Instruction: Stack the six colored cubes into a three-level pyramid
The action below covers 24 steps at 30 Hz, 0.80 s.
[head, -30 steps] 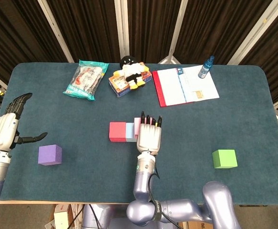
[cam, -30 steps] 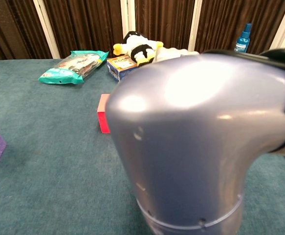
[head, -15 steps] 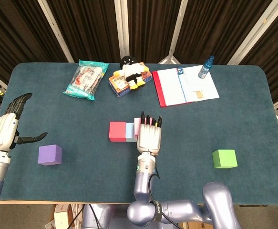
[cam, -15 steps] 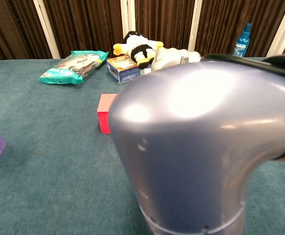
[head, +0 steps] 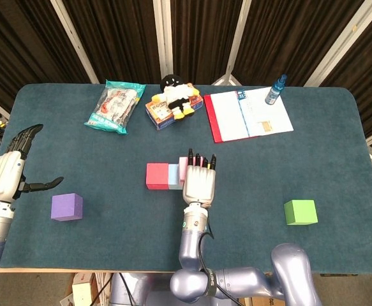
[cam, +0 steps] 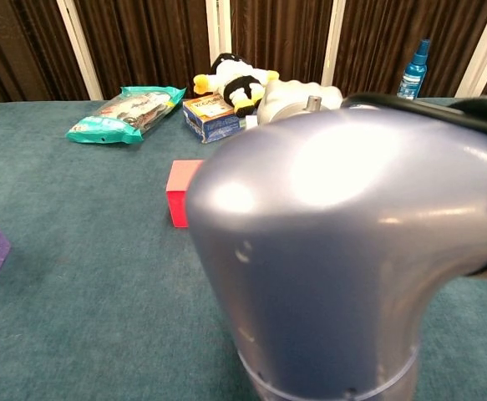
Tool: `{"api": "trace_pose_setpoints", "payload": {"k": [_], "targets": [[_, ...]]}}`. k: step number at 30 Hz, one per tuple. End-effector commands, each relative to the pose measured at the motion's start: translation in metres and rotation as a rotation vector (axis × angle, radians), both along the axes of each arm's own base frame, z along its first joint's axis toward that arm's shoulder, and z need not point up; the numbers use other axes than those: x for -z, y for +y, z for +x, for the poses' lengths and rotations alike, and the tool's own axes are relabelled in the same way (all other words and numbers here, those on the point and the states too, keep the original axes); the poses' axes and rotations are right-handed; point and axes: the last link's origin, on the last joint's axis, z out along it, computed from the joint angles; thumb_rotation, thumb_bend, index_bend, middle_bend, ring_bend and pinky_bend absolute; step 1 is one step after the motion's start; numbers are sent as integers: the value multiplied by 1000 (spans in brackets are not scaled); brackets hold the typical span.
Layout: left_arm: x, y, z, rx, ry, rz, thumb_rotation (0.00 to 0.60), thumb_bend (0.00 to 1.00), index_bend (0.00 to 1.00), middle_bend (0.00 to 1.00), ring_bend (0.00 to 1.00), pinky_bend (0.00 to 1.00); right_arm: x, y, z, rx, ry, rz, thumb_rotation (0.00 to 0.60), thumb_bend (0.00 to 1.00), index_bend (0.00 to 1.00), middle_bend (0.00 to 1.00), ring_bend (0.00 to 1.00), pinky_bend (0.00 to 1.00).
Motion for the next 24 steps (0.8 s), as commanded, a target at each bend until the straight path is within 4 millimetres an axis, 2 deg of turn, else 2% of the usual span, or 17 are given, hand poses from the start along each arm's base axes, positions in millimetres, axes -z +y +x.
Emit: {"api": "trace_pose_setpoints", "payload": {"k": [1, 24], "targets": [[0, 0, 0, 0, 0, 0, 600, 48, 0, 47, 0, 0, 0, 0, 0, -2, 2, 1, 600, 532, 0, 454, 174, 0], [0, 0, 0, 0, 1, 1, 600, 48, 0, 47, 0, 0, 8, 4, -2, -6, -18, 15, 600, 532, 0, 449, 103, 0]]}}
